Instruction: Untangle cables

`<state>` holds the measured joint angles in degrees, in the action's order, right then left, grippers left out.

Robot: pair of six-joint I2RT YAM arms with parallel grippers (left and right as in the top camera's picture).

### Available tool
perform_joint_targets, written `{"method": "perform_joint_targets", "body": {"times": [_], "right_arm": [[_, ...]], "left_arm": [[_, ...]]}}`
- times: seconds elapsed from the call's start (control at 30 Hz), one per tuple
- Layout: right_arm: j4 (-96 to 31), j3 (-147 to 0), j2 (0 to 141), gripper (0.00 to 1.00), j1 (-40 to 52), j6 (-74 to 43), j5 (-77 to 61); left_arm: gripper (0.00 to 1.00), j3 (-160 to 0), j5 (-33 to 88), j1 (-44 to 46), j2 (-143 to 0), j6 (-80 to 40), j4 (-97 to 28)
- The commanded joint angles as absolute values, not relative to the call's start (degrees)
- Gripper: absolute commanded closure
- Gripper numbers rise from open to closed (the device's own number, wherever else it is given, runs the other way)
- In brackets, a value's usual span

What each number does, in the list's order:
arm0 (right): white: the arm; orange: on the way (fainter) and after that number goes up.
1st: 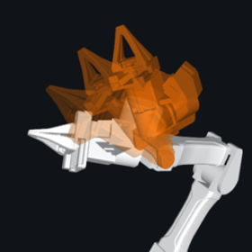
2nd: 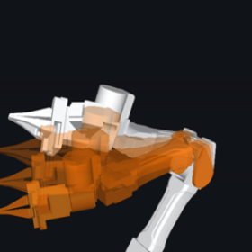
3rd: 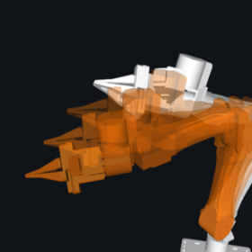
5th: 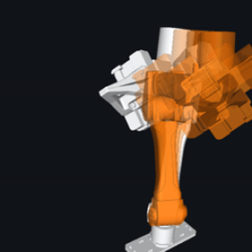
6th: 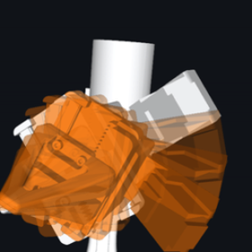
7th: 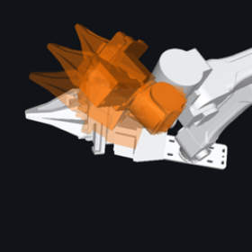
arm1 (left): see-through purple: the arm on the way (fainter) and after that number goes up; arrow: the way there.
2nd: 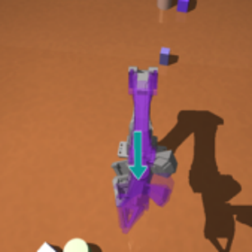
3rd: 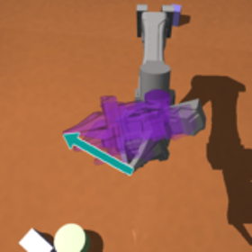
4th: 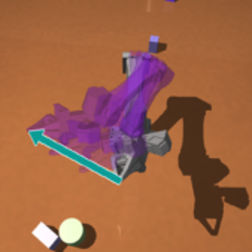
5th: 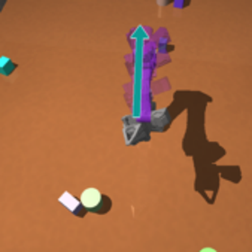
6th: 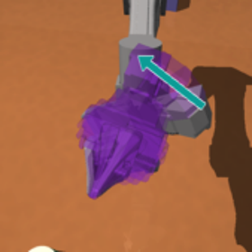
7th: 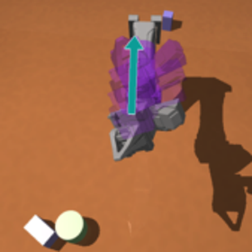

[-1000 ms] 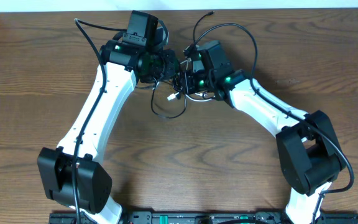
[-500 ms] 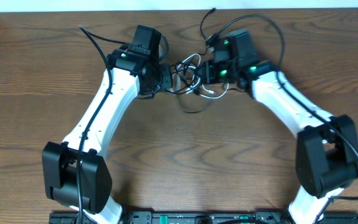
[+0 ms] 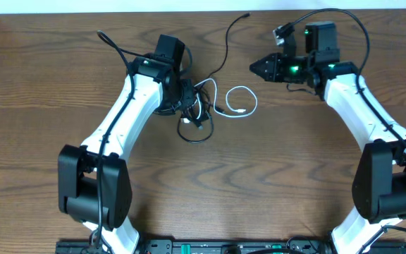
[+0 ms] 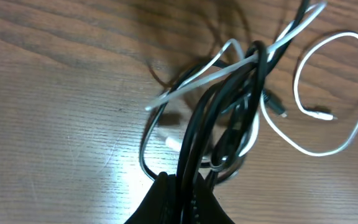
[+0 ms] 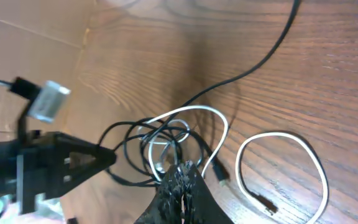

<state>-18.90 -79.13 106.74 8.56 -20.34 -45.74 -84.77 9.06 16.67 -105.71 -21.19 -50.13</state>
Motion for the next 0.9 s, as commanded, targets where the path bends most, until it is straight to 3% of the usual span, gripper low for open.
{"method": "perform_joint_targets", "body": {"times": [0.0,0.13,0.23,0.33,0.87], "right_arm": [[-19.35,-79.72,105.10,0.99,8.19,-18.76,-49.34],[-20.97,-79.72,105.12,0.97,9.21,-18.31,-44.64],[-22.79,-79.72,105.12,0.79,11.18,-17.89,-38.04],[-23.66,-79.70,105.14,0.73,13.67,-16.40,-35.90],[-23.77,-79.70,113.69,0.75,23.92,-16.29,-30.11]], "left_arm": [[0.92,-84.42,11.44,16.49,-107.46,-20.45,-50.06],[0.92,-84.42,15.55,16.49,-108.49,-19.07,-48.97],[0.92,-84.42,16.03,16.49,-108.99,-19.09,-48.56],[0.92,-84.38,15.84,16.47,-109.67,-19.11,-48.34],[0.92,-84.33,15.81,16.47,-120.62,-24.99,-47.03]]}}
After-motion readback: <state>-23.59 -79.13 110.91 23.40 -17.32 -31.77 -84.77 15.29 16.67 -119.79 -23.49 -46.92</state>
